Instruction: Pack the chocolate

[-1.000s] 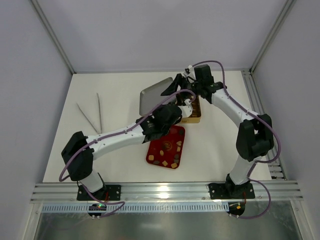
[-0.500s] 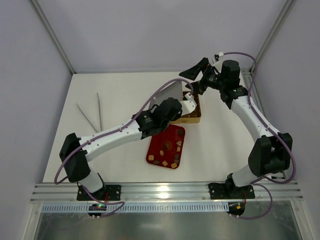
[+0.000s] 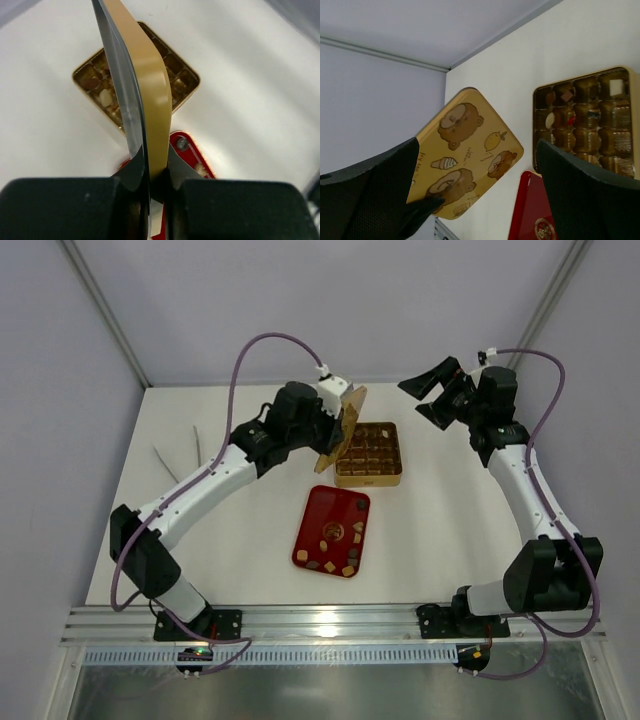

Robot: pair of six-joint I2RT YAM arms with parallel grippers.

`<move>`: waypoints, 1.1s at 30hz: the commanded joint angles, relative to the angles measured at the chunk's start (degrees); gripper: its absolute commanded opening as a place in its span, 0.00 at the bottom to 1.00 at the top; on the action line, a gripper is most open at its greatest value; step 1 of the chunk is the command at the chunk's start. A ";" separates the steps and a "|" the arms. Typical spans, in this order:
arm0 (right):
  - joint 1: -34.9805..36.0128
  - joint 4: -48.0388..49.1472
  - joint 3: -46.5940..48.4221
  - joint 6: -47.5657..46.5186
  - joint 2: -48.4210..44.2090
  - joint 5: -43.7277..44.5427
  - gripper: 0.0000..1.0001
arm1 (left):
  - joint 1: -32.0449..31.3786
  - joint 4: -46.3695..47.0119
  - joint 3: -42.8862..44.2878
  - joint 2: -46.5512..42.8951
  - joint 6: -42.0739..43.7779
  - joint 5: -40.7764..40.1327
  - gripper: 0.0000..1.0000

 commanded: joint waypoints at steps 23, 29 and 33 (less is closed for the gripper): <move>0.31 -0.03 -9.48 -15.50 6.12 11.86 0.99 | 18.64 61.17 -4.20 26.10 -69.63 45.08 0.00; 0.39 2.08 -9.39 -15.06 10.78 11.59 0.96 | 20.31 63.55 -2.18 30.59 -72.10 48.42 0.00; 1.09 2.96 -8.69 -15.06 12.71 12.03 0.95 | 21.20 65.92 -1.39 33.75 -74.56 50.71 0.00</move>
